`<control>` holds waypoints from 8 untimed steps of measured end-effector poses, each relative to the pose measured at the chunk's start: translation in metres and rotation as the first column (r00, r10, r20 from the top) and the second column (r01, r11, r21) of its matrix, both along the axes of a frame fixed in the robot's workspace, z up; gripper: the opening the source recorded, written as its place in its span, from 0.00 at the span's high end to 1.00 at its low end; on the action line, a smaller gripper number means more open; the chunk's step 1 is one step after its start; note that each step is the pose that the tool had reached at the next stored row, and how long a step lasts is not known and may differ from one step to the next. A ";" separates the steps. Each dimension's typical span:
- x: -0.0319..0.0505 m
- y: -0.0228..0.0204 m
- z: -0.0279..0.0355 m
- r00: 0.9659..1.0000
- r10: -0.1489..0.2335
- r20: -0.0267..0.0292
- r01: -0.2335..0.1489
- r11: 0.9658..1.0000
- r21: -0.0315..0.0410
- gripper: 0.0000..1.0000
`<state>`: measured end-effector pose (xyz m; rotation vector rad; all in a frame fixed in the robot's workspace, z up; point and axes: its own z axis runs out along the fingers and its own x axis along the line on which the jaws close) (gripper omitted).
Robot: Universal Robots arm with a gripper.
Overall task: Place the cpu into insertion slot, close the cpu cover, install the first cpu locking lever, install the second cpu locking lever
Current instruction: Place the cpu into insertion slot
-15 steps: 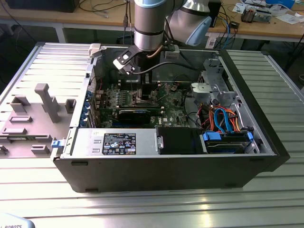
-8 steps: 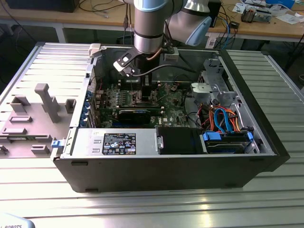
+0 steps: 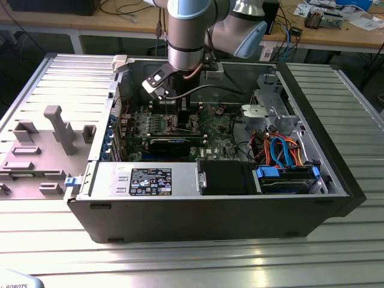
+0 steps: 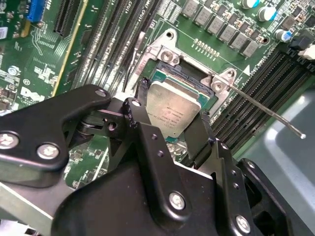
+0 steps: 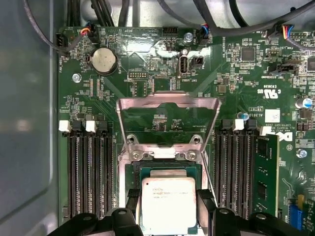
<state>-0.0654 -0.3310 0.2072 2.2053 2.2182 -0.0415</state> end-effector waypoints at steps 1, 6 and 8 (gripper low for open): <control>-0.0001 0.0009 -0.0003 1.000 0.000 0.000 0.000 1.000 0.000 0.46; -0.0001 0.0028 -0.0042 1.000 -0.003 0.000 0.003 1.000 -0.001 0.46; -0.0001 0.0027 -0.0050 1.000 -0.006 0.000 0.006 1.000 -0.001 0.46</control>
